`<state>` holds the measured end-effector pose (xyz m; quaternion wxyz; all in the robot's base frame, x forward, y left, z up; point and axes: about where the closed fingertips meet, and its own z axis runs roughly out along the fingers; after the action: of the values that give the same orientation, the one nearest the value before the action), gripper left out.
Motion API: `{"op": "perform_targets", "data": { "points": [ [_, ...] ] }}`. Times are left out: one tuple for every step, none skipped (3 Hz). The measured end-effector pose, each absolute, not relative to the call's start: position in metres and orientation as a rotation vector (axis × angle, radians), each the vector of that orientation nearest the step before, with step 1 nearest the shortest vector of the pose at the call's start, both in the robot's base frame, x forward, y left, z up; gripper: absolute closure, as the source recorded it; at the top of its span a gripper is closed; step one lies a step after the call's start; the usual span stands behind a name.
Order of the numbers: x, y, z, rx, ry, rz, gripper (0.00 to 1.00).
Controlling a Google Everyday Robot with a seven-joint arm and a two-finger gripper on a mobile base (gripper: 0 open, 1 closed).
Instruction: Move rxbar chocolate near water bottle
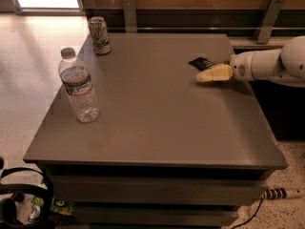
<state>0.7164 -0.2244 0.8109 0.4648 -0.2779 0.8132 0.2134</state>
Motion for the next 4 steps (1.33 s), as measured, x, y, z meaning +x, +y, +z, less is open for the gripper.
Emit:
{"op": "perform_targets", "data": {
  "points": [
    [0.7164, -0.2210, 0.8063, -0.667, 1.999, 0.546, 0.16],
    [0.7164, -0.2210, 0.8085, -0.667, 1.999, 0.546, 0.39],
    [0.7164, -0.2209, 0.8116, -0.667, 1.999, 0.547, 0.64],
    [0.7165, -0.2208, 0.8131, -0.668, 1.999, 0.547, 0.87]
  ]
}}
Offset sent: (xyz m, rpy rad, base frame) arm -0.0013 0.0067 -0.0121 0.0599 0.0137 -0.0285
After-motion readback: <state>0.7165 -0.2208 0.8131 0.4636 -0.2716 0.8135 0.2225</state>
